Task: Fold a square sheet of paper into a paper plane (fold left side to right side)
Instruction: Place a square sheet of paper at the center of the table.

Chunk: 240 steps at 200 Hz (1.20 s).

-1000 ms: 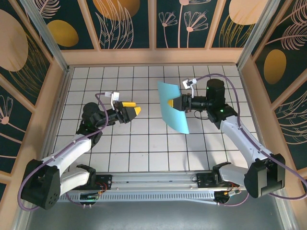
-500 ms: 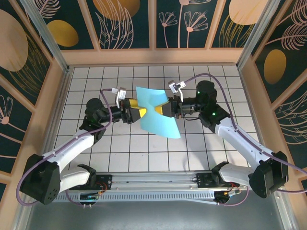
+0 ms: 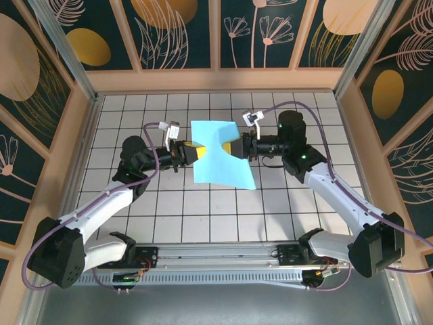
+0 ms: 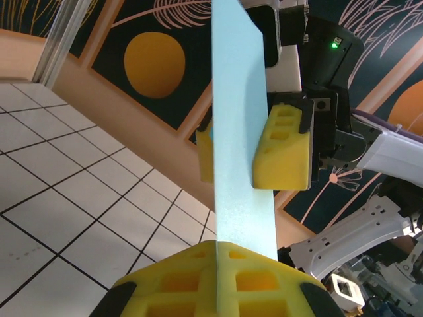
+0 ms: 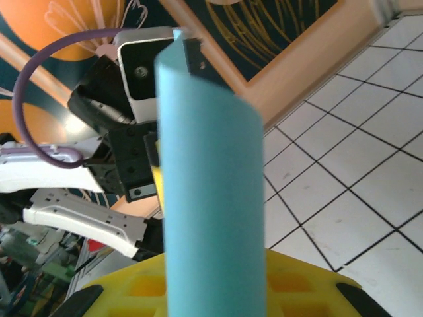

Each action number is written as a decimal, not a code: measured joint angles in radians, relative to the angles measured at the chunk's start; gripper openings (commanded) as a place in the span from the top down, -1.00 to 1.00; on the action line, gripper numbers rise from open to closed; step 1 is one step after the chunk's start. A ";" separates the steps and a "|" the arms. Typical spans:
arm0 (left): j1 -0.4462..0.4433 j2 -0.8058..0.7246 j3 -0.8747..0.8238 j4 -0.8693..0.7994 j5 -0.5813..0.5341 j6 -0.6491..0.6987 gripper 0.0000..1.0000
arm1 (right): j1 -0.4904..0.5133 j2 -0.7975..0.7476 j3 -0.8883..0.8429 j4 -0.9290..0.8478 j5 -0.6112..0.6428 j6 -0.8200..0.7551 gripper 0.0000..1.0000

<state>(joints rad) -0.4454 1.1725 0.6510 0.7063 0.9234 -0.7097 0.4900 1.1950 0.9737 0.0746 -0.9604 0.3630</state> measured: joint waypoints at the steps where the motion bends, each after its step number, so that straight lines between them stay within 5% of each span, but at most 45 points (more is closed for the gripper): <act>1: 0.000 0.000 0.000 -0.001 0.000 0.000 1.00 | 0.000 0.000 0.000 0.000 0.000 0.001 0.37; 53: 0.000 0.027 0.006 -0.100 -0.076 0.020 0.92 | -0.047 -0.008 -0.003 -0.062 0.057 -0.021 -0.22; 114: 0.000 0.191 0.006 -0.233 -0.180 -0.028 1.00 | -0.165 -0.031 -0.064 -0.155 0.197 0.002 -0.39; 165: -0.002 0.412 0.104 -0.491 -0.309 0.030 1.00 | -0.163 0.058 -0.188 -0.131 0.303 0.090 0.11; 205: -0.005 0.463 0.152 -0.644 -0.401 0.097 1.00 | -0.093 0.192 -0.254 -0.090 0.363 0.157 1.00; 240: -0.006 0.476 0.178 -0.706 -0.432 0.139 1.00 | -0.037 0.330 -0.230 -0.071 0.396 0.175 1.00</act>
<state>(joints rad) -0.4511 1.6485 0.8288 -0.0002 0.4915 -0.5705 0.4530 1.5246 0.7437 0.0036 -0.5640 0.5385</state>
